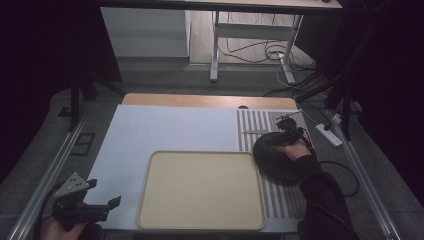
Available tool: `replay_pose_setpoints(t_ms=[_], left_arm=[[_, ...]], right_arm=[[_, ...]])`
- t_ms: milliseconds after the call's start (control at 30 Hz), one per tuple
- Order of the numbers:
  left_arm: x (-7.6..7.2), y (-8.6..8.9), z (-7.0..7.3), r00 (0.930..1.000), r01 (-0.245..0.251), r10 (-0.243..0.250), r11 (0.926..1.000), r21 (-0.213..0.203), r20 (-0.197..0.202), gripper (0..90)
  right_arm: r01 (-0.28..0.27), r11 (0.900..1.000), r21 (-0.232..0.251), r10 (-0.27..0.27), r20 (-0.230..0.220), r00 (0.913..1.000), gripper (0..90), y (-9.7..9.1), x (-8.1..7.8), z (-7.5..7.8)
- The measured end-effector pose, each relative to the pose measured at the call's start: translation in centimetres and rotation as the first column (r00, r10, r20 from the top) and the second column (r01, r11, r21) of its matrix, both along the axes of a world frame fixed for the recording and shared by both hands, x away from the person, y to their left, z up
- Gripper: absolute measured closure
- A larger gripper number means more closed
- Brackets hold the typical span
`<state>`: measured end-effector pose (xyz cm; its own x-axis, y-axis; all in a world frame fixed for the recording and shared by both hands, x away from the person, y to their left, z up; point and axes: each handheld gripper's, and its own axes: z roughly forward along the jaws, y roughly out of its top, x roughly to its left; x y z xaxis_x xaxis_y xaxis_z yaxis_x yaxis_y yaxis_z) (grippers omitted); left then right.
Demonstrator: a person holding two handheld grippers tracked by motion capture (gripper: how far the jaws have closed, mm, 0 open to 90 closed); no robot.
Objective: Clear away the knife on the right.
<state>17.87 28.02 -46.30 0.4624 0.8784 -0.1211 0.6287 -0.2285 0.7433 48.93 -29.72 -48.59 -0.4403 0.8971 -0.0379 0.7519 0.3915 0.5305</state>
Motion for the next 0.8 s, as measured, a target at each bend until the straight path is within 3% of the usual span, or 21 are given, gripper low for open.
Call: replay_pose_setpoints(t_ms=[300, 367, 433, 467, 533, 567, 600, 633, 667, 700, 733, 767, 800], left_arm=[[0.0, 0.0, 0.0, 1.0, -0.003, 0.003, 1.0, -0.003, -0.001, 0.9], [0.0, 0.0, 0.0, 1.0, -0.003, 0.003, 1.0, -0.003, -0.001, 1.1], [0.0, 0.0, 0.0, 1.0, -0.004, 0.004, 1.0, -0.003, -0.001, 1.1], [0.0, 0.0, 0.0, 1.0, -0.004, 0.004, 1.0, -0.003, -0.001, 1.1], [0.0, 0.0, 0.0, 1.0, -0.004, 0.004, 1.0, -0.004, -0.002, 1.2], [0.0, 0.1, 0.0, 1.0, -0.005, 0.005, 1.0, -0.006, -0.003, 1.2], [0.0, 0.1, 0.0, 1.0, -0.005, 0.005, 1.0, -0.007, -0.003, 1.2], [0.0, 0.1, 0.0, 1.0, -0.007, 0.007, 0.9999, -0.009, -0.004, 1.2], [0.0, 0.1, 0.0, 1.0, -0.007, 0.007, 0.9999, -0.01, -0.004, 1.2], [0.0, 0.1, 0.0, 1.0, -0.007, 0.007, 0.9999, -0.011, -0.003, 1.2], [0.0, 0.1, 0.0, 1.0, -0.007, 0.007, 0.9999, -0.011, -0.003, 1.2], [0.0, 0.1, 0.0, 1.0, -0.006, 0.006, 0.9999, -0.012, -0.003, 1.2], [0.1, 0.1, 0.0, 1.0, -0.008, 0.008, 0.9999, -0.013, -0.004, 1.2]], right_arm=[[0.011, 0.9999, -0.011, -0.011, -0.02, 0.9997, 0.0, -0.4, 1.5, -0.4], [0.011, 0.9999, -0.011, -0.011, -0.021, 0.9997, 3.7, -0.5, 1.9, -0.3], [0.005, 1.0, 0.002, -0.005, -0.019, 0.9998, 15.4, -0.8, 2.5, -0.1], [0.005, 1.0, 0.002, -0.005, -0.019, 0.9998, 15.4, -0.8, 2.5, -0.1], [0.012, 0.9999, 0.001, -0.012, -0.012, 0.9999, 29.2, -0.9, 3.1, 0.1], [0.012, 0.9999, 0.001, -0.012, -0.012, 0.9999, 29.2, -0.9, 3.1, 0.1], [0.008, 0.9999, -0.007, -0.008, -0.013, 0.9999, 39.0, -1.0, 3.4, 0.2], [0.008, 0.9999, -0.007, -0.008, -0.013, 0.9999, 39.0, -1.0, 3.4, 0.2], [0.003, 1.0, 0.007, -0.003, -0.021, 0.9998, 50.7, -1.3, 3.9, 0.3], [0.003, 1.0, 0.007, -0.003, -0.021, 0.9998, 50.7, -1.3, 3.9, 0.3], [0.003, 0.9999, 0.01, -0.002, -0.031, 0.9995, 55.3, -1.4, 4.1, 0.2], [0.002, 0.9995, 0.033, -0.001, -0.05, 0.9988, 67.9, -1.8, 4.5, 0.4], [0.002, 0.9995, 0.033, -0.001, -0.05, 0.9988, 67.9, -1.8, 4.5, 0.4]])
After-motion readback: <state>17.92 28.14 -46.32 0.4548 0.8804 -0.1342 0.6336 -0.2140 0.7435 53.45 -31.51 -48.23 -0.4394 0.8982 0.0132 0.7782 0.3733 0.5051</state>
